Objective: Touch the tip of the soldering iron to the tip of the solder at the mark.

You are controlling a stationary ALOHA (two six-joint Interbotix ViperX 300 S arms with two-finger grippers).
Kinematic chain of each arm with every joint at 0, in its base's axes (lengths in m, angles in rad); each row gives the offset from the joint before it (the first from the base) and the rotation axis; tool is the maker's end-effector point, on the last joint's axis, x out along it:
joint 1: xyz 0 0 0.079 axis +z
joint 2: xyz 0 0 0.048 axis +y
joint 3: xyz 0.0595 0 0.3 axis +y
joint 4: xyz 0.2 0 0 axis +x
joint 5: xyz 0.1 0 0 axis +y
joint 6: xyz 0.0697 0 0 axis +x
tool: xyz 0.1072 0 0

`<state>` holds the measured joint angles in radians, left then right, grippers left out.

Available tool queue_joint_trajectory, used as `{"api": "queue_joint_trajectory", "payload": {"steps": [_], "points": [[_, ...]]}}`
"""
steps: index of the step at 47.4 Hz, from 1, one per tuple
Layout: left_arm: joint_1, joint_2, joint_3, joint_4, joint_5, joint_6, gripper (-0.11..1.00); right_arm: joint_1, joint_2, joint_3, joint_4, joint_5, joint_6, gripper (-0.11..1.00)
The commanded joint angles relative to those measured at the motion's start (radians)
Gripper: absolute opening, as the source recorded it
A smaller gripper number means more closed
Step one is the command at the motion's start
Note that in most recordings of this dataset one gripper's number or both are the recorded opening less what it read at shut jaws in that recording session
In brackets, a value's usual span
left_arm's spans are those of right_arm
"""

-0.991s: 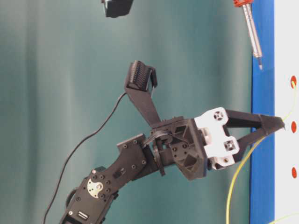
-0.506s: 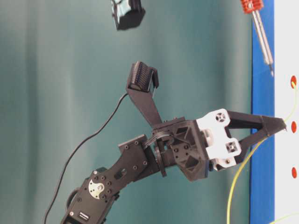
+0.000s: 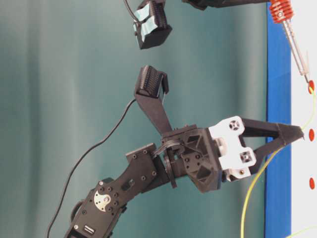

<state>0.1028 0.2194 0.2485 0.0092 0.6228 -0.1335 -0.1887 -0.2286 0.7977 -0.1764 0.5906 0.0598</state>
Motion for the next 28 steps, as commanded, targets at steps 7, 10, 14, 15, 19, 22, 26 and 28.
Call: {"api": "queue_joint_trajectory", "payload": {"steps": [7, 10, 14, 15, 19, 22, 26, 28], "points": [[0.000, -0.025, -0.011, 0.002, -0.002, 0.002, 0.01, -0.003, 0.011, -0.035, 0.002, 0.000, 0.000, 0.06], [0.000, -0.025, -0.009, 0.002, -0.002, 0.003, 0.01, -0.003, 0.015, -0.038, 0.002, 0.011, 0.002, 0.06], [-0.002, -0.025, -0.009, 0.002, -0.002, 0.005, 0.01, -0.003, 0.018, -0.043, 0.002, 0.023, 0.003, 0.06], [-0.002, -0.026, -0.009, 0.002, -0.002, 0.005, 0.01, -0.003, 0.018, -0.043, 0.002, 0.026, 0.005, 0.06], [-0.002, -0.026, -0.009, 0.000, -0.002, 0.006, 0.01, -0.003, 0.018, -0.044, 0.002, 0.035, 0.005, 0.06], [-0.002, -0.025, -0.011, 0.000, -0.002, 0.006, 0.01, -0.002, 0.018, -0.044, 0.002, 0.038, 0.005, 0.06], [-0.002, -0.026, -0.011, 0.002, 0.000, 0.008, 0.01, -0.003, 0.018, -0.044, 0.002, 0.038, 0.005, 0.06], [-0.002, -0.026, -0.011, 0.002, -0.002, 0.008, 0.01, -0.003, 0.020, -0.046, 0.002, 0.038, 0.005, 0.06]]}}
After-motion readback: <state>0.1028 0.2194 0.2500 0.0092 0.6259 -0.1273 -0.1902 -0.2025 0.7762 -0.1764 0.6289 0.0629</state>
